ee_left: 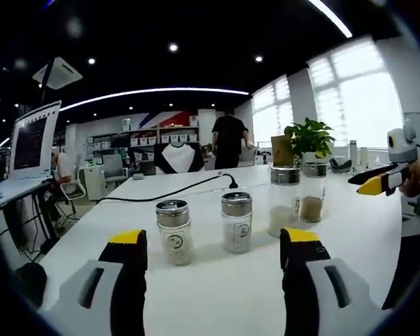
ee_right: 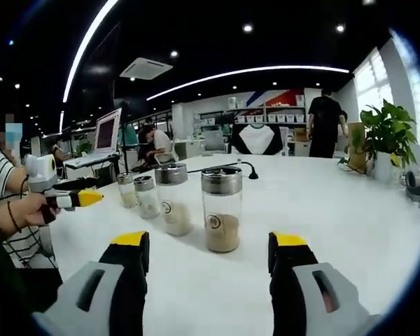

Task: Rotate the seasoning bottle until the label or dispensing opening points toward the visible target arrow and the bottle remains upright within the marked orientation range

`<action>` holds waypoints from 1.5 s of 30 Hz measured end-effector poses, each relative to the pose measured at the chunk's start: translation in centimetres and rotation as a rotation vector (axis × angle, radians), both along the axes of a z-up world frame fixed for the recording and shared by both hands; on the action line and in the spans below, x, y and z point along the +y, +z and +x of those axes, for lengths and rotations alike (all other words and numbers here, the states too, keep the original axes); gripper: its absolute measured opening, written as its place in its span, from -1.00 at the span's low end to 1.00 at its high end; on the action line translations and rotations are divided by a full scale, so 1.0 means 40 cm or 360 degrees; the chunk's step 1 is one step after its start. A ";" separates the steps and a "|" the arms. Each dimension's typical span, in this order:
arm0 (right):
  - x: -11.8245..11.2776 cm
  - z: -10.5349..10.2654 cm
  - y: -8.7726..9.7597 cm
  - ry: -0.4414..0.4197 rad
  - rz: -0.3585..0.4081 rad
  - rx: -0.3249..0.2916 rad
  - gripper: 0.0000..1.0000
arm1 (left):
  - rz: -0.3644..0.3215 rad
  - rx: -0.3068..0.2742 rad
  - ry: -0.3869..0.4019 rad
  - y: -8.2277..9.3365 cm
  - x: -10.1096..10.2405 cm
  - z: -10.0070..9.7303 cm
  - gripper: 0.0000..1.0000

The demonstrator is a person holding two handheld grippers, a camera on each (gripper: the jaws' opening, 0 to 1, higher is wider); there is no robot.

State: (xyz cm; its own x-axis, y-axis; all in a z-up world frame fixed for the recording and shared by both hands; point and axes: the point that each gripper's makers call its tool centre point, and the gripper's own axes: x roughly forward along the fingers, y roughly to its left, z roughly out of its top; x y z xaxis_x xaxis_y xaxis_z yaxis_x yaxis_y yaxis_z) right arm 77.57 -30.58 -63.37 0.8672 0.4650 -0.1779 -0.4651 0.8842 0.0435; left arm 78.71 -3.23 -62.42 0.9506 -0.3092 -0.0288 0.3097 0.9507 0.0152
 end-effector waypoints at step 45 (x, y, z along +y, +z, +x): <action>0.066 -0.070 -0.008 -0.0031 0.0029 0.0345 0.70 | -0.0013 0.0201 0.0150 0.067 -0.060 -0.108 0.99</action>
